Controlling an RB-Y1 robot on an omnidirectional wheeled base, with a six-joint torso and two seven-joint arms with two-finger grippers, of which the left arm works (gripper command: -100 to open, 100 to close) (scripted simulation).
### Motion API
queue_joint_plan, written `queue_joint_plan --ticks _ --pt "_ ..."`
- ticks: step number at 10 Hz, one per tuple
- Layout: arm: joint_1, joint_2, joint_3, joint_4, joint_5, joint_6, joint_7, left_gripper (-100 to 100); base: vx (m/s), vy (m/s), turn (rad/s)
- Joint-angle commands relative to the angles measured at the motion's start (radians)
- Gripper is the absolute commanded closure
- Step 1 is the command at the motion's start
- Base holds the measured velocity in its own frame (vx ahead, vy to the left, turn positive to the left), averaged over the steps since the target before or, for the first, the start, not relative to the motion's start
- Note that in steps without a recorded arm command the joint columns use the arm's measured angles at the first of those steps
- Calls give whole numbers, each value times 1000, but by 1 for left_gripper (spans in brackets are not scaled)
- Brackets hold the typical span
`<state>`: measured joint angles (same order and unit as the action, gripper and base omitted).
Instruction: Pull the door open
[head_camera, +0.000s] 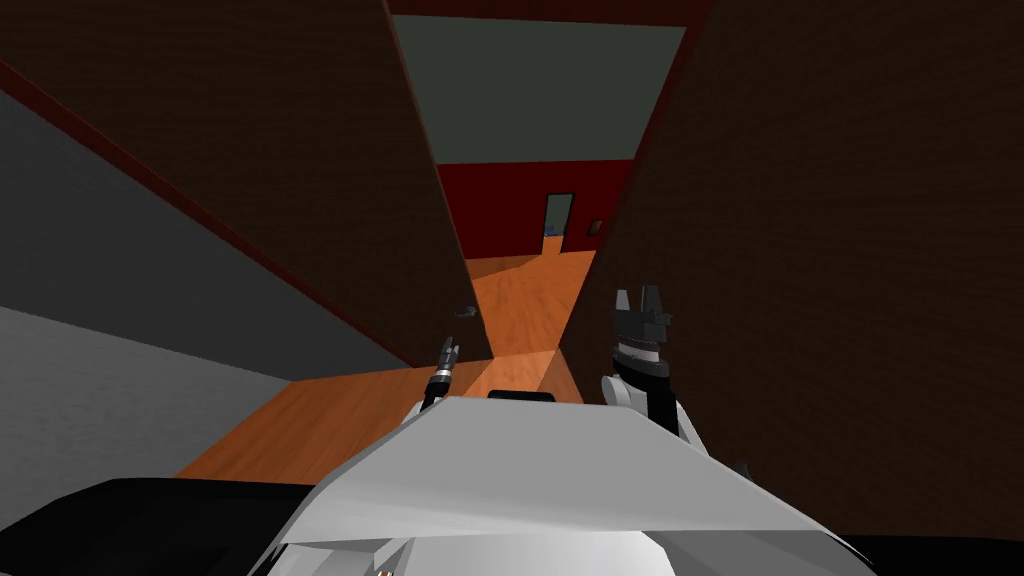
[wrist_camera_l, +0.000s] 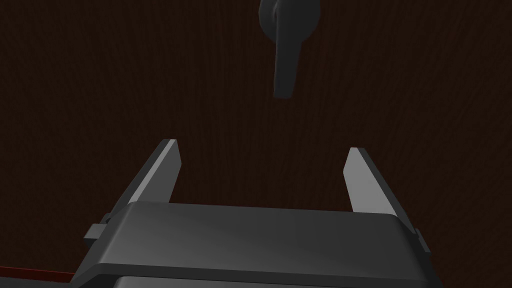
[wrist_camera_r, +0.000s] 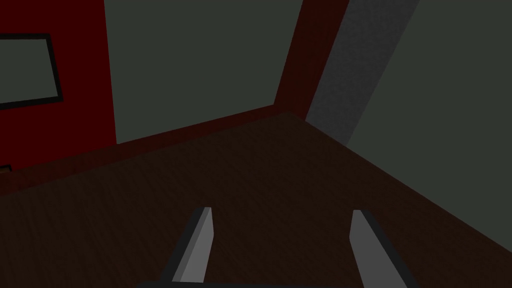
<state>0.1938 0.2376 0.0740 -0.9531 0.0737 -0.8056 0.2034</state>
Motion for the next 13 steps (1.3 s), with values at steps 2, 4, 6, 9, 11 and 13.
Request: queue_joint_plan --ticks 2,4,6,9,11,13 --pt "-12 10 0 51 3 -12 6 -100 196 -1 -53" --pt "-13 18 12 62 10 -20 12 -100 124 13 -63" --pt "-15 29 26 87 19 -33 20 -100 189 12 -125" --pt "-19 46 46 124 32 -53 32 -100 157 16 -105" --pt "-22 60 63 154 43 -69 42 -100 165 9 -124" --pt "-18 59 64 153 43 -72 41 -100 118 1 -55"
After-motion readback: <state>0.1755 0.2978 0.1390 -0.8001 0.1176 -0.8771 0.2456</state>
